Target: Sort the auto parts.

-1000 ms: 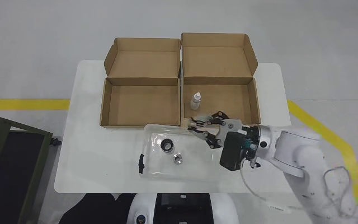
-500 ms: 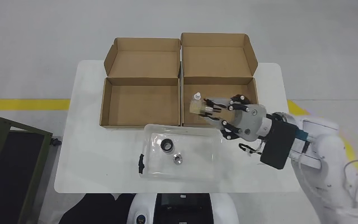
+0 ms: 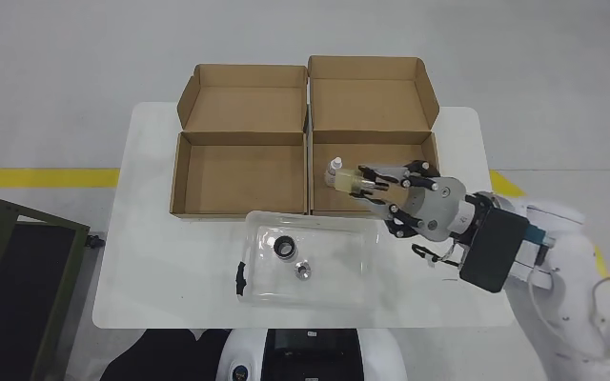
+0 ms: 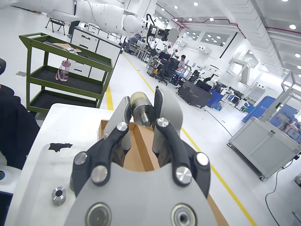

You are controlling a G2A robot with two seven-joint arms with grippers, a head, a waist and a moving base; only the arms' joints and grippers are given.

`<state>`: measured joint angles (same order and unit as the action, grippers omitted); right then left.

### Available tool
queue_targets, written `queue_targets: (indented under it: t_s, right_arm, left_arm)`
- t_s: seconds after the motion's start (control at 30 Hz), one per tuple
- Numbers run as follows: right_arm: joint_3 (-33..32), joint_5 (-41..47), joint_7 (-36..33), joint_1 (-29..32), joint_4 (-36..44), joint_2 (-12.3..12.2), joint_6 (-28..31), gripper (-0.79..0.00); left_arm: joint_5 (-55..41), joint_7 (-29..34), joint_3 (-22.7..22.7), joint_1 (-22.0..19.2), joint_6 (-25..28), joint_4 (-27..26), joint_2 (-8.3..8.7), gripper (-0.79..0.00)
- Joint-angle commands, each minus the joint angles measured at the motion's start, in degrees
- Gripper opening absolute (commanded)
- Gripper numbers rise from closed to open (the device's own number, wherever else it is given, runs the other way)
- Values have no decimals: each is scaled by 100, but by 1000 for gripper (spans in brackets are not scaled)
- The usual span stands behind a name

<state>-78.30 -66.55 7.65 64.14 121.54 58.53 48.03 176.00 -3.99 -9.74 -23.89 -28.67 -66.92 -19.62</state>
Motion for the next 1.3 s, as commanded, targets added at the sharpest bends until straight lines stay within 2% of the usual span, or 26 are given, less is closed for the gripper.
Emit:
queue_targets:
  t_s: [0.0,0.3,0.83,1.27]
  right_arm:
    - [47,-35,-111,-14,-60,-3,62,-785]
    - [230,-84,-656,-73,-403,-9,120,-785]
    - [433,-584,-1304,139,-1013,-20,-162,-785]
    - [767,-567,-2881,-167,-1413,-15,-235,-785]
  left_arm:
    - [0,0,0,0,0,0,0,0]
    - [0,0,0,0,0,0,0,0]
    - [0,0,0,0,0,0,0,0]
    - [0,0,0,0,0,0,0,0]
